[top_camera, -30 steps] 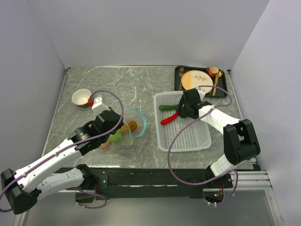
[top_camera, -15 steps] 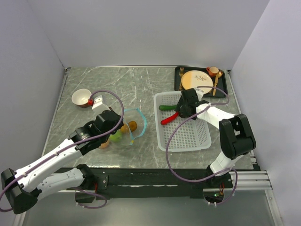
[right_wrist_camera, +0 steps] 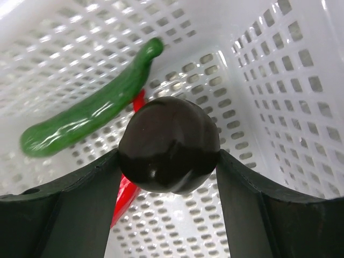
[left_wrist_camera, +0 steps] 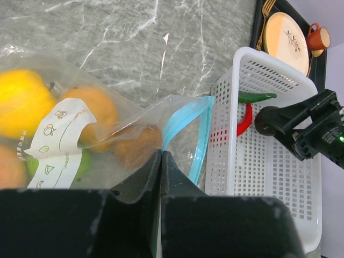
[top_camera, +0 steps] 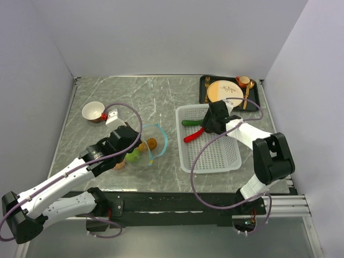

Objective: Place the food in the zip-top bag and seal the zipper
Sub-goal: Pick up the fake fruit from the bin, then place the fake fruit in the zipper food storage bag.

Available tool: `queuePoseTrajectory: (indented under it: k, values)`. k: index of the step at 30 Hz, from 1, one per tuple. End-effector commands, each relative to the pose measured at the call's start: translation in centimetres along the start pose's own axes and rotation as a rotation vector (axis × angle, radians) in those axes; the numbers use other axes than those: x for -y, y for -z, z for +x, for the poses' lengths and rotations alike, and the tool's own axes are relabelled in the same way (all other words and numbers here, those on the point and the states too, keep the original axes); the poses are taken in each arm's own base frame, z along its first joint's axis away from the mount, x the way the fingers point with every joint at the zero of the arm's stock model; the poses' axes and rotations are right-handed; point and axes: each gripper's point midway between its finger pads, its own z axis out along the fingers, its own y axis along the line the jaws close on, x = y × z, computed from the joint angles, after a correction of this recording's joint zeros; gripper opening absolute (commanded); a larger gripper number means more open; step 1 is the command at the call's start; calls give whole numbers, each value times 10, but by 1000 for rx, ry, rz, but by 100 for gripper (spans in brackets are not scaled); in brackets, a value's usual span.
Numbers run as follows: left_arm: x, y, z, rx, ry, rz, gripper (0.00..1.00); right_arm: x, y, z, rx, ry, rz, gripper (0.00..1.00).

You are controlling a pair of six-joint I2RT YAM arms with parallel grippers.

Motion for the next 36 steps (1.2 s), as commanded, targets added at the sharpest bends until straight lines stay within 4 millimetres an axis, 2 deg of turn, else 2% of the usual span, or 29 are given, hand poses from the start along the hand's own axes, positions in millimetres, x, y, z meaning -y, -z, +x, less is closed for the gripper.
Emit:
queuePoseTrajectory:
  k: [1, 2, 5, 9, 14, 20, 26, 28, 32, 36]
  values:
    - [10, 4, -13, 28, 22, 32, 7, -14, 35, -24, 80, -4, -113, 49]
    - [10, 5, -13, 29, 24, 33, 7, -12, 38, -22, 81, 0, -121, 50]
    - [12, 3, -11, 25, 24, 38, 7, -24, 58, -28, 96, 8, -205, 50]
    - [15, 1, -8, 10, 22, 44, 6, -49, 77, -26, 45, 48, -337, 50]
    - [13, -6, 0, -6, 15, 31, 5, -94, 119, -14, -8, 170, -594, 52]
    - [17, -7, 2, -15, 18, 44, 5, -130, 156, 8, -73, 280, -813, 52]
    - [13, -6, 2, -13, 22, 34, 4, -156, 174, 37, -140, 400, -922, 52]
    - [12, -5, 2, -9, 28, 38, 4, -157, 169, 50, -171, 458, -902, 52]
    - [12, -3, 0, -5, 32, 40, 5, -173, 178, 72, -213, 555, -932, 52]
    - [8, -2, 0, -2, 32, 32, 5, -180, 180, 83, -239, 591, -950, 52]
